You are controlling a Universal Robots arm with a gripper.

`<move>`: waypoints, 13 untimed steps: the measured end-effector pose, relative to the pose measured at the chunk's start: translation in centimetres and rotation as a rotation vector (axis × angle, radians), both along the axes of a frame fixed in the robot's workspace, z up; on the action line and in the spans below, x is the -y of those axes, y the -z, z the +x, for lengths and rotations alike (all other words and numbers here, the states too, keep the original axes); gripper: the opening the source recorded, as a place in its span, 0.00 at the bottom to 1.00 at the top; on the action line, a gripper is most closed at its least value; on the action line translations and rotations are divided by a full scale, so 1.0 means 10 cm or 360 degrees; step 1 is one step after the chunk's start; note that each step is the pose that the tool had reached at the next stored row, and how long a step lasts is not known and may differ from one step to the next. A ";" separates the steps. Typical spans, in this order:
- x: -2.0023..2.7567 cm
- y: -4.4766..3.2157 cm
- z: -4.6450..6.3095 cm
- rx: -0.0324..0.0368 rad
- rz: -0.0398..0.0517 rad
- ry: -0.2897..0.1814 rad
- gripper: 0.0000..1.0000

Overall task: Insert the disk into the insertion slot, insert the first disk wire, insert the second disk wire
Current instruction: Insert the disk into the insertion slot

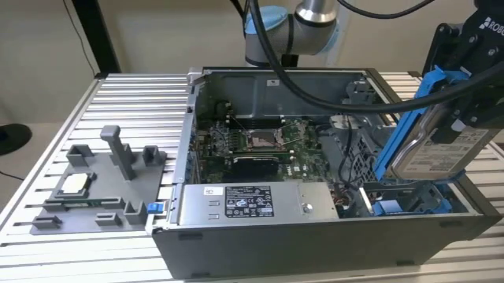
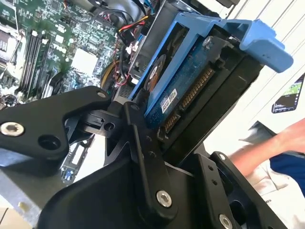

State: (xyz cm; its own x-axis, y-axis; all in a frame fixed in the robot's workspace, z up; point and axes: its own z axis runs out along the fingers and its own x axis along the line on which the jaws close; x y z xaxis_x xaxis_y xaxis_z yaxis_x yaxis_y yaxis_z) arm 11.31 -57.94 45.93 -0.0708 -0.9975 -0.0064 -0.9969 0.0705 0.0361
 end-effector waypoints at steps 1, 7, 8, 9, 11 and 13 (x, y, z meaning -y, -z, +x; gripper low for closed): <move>0.000 0.015 0.00 0.0000 0.0002 0.0007 0.00; 0.000 0.079 0.03 0.0000 0.0004 0.0020 0.00; 0.000 0.090 0.03 0.0000 0.0004 0.0020 0.00; 0.000 0.100 0.04 0.0000 0.0004 0.0020 0.00; 0.000 0.120 0.05 0.0000 0.0004 0.0020 0.00; 0.000 0.143 0.06 0.0000 0.0003 0.0020 0.00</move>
